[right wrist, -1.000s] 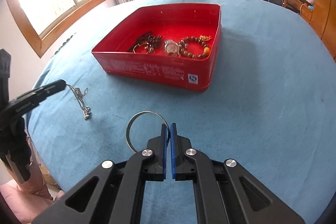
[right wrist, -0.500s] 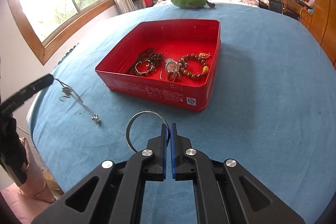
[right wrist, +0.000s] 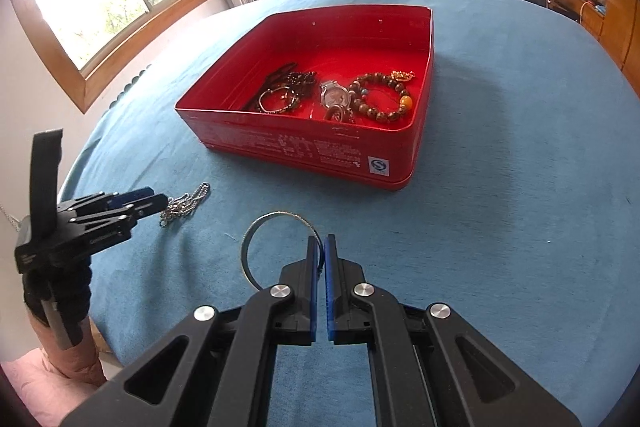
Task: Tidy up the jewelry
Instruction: 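Carry the silver chain and silver hoop over the red tray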
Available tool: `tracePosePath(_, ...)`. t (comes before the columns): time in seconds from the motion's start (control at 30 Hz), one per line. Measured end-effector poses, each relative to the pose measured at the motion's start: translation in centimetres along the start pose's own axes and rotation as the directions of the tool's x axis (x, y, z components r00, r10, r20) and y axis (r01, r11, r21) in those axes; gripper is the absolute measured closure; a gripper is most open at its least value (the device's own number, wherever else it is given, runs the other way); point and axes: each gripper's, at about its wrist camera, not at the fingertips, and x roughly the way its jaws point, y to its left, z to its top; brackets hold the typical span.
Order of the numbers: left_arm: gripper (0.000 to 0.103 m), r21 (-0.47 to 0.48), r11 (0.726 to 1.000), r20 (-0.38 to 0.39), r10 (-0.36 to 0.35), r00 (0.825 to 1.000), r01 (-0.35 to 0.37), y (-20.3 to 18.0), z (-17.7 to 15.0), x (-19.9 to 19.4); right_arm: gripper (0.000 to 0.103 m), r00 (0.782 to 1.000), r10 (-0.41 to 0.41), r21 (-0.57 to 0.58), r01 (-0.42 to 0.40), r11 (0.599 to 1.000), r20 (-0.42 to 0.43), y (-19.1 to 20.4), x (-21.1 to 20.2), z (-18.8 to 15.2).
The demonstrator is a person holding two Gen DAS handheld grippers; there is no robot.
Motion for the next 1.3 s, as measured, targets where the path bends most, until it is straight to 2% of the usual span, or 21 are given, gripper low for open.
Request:
tracePosePath(0.1, 0.055, 0.021, 1.0, -0.017, 0.002, 1.0, -0.002, -0.3, -0.1, 0.6, 0.1, 1.0, -0.003, 0.003, 0.003, 1.0, -0.001, 0.0, 0.0, 0.0)
tracePosePath(0.23, 0.055, 0.062, 0.998, -0.061, 0.017, 0.998, -0.013, -1.3, -0.8, 2.5, 0.1, 1.0, 0.001, 0.003, -0.001, 1.0, 0.0, 0.2, 0.0, 0.0)
tracePosePath(0.27, 0.058, 0.076, 0.997, -0.046, 0.031, 0.998, -0.028, -1.6, -1.0, 2.6, 0.1, 1.0, 0.003, 0.003, -0.003, 1.0, 0.0, 0.2, 0.0, 0.0)
tracePosePath(0.3, 0.067, 0.082, 0.996, -0.038, 0.035, 0.999, -0.032, -1.8, -1.0, 2.7, 0.1, 1.0, 0.002, 0.002, -0.002, 1.0, 0.0, 0.2, 0.0, 0.0)
tracePosePath(0.33, 0.08, 0.079, 0.996, -0.035, 0.034, 0.999, -0.031, -1.8, -1.0, 2.7, 0.1, 1.0, 0.002, 0.003, -0.002, 1.0, 0.0, 0.2, 0.0, 0.0)
tracePosePath(0.4, 0.086, 0.082, 0.996, -0.03, 0.041, 0.999, -0.038, -1.8, -1.1, 2.8, 0.1, 1.0, 0.005, 0.004, -0.005, 1.0, 0.001, 0.2, -0.1, -0.1)
tracePosePath(0.5, 0.089, 0.094, 0.994, -0.009, 0.05, 0.999, -0.049, -2.1, -1.6, 2.5, 0.1, 1.0, 0.008, 0.004, -0.008, 1.0, 0.008, 0.2, -0.3, -0.1)
tracePosePath(0.53, 0.093, 0.086, 0.996, -0.006, 0.037, 0.999, -0.036, -2.1, -1.8, 2.1, 0.1, 1.0, 0.008, 0.006, -0.008, 1.0, 0.008, 0.1, -0.4, -0.1)
tracePosePath(0.63, 0.093, 0.057, 0.998, -0.009, -0.028, 1.0, 0.028, -1.7, -1.7, 1.4, 0.1, 1.0, 0.009, 0.008, -0.009, 1.0, 0.011, 0.0, -0.5, 0.0)
tracePosePath(0.93, 0.093, 0.032, 0.996, 0.121, -0.091, 0.988, 0.088, -1.4, -0.1, -4.0, 0.1, 0.999, 0.031, 0.017, -0.032, 0.999, 0.043, -0.4, -1.6, 0.9)
tracePosePath(1.3, 0.093, 0.053, 0.991, 0.266, -0.133, 0.955, 0.123, -2.7, 3.9, -9.7, 0.1, 0.994, 0.051, 0.001, -0.051, 0.999, 0.098, 0.0, -3.6, 3.5)
